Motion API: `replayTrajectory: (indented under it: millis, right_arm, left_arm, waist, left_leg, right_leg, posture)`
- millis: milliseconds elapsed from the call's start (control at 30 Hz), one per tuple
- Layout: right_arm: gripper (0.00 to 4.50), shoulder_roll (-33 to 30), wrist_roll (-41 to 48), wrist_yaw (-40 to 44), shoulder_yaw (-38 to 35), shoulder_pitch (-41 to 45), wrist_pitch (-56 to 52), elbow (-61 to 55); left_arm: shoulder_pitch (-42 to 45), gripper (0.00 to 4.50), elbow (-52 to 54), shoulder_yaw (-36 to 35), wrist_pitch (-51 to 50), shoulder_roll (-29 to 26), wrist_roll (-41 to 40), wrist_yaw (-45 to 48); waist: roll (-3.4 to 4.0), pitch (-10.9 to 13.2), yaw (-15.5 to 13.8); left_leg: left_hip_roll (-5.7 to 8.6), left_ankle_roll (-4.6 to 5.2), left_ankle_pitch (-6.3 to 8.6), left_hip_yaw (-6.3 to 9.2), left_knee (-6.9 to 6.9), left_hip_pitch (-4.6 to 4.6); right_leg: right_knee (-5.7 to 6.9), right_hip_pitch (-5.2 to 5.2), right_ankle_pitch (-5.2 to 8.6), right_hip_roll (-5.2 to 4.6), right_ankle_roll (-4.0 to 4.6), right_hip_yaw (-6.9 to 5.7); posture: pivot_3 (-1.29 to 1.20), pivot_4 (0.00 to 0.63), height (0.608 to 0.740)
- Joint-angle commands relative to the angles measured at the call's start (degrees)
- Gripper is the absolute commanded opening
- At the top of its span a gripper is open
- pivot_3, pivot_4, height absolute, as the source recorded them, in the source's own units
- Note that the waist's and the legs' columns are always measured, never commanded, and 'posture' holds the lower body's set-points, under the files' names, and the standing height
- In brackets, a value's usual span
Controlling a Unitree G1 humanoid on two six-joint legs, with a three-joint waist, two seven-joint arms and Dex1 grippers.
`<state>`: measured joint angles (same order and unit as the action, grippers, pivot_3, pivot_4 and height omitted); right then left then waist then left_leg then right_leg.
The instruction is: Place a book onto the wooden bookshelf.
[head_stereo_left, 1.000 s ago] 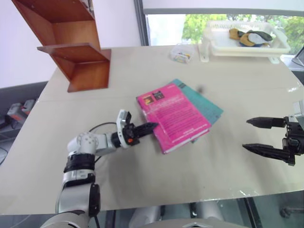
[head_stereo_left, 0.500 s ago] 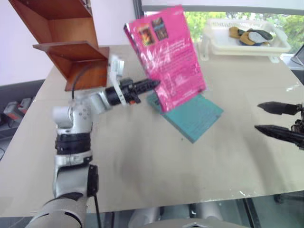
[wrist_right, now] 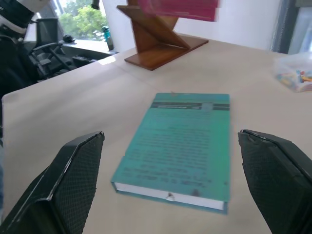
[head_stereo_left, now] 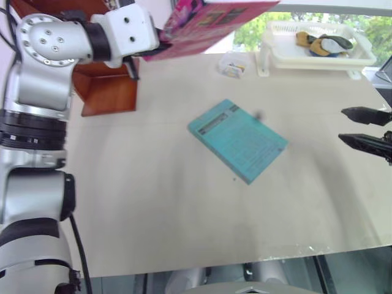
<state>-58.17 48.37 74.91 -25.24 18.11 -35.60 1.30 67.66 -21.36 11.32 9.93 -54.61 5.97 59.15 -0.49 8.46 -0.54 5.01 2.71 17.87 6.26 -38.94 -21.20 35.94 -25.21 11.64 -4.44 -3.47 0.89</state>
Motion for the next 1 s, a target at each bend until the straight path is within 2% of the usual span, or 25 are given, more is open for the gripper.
replayTrajectory:
  millis: [33,133,233,567,1000]
  right_arm:
    - [4.5,-0.91,-1.32,2.36,0.51,3.62,2.29,2.57]
    - [4.5,-0.21,-2.98,3.51,2.38,6.2,3.71,5.27]
    - [4.5,0.47,-3.86,4.24,3.42,8.15,4.58,6.88]
    - [4.5,1.89,-6.16,6.74,6.38,14.65,6.32,11.55]
    - [4.5,2.21,-3.48,6.88,4.0,19.46,4.73,11.02]
  left_arm:
    - [3.63,0.15,-4.89,-0.34,7.92,-4.66,6.4,-1.19]
    - [5.42,0.15,-7.8,-0.98,10.84,-6.95,9.95,-3.26]
    - [6.48,0.15,-9.08,-1.03,11.16,-8.41,12.28,-3.17]
    - [7.57,0.15,-15.22,0.97,10.37,-16.32,24.17,-3.69]
    - [14.83,0.15,-32.99,7.78,12.67,-16.32,36.42,-11.62]
  waist:
    - [0.03,0.01,0.22]
    - [0.03,0.01,0.38]
    - [0.02,0.01,0.5]
    - [0.04,0.02,1.51]
    - [0.02,0.03,1.39]
  left_leg:
    - [-0.01,0.0,0.0,-0.04,0.01,-0.03]
    - [-0.03,0.0,0.0,-0.03,-0.04,-0.14]
    - [-0.01,0.01,0.0,0.11,-0.36,-0.65]
    - [0.03,0.01,0.0,0.11,-0.33,-0.63]
    - [0.12,0.02,0.0,0.19,-0.41,-0.66]
  right_leg:
    - [0.03,-0.06,0.0,0.03,0.0,0.02]
    - [0.04,-0.13,0.0,0.28,0.0,0.01]
    - [0.15,-0.5,-0.02,0.27,-0.03,-0.14]
    - [0.24,-0.51,-0.02,0.29,-0.04,-0.14]
    - [0.79,-0.63,-0.02,0.23,-0.04,-0.2]
  posture:
    - [0.0,0.15,0.74]
    - [0.0,0.15,0.74]
    - [0.0,0.15,0.74]
    - [0.0,0.15,0.74]
    - [0.0,0.15,0.74]
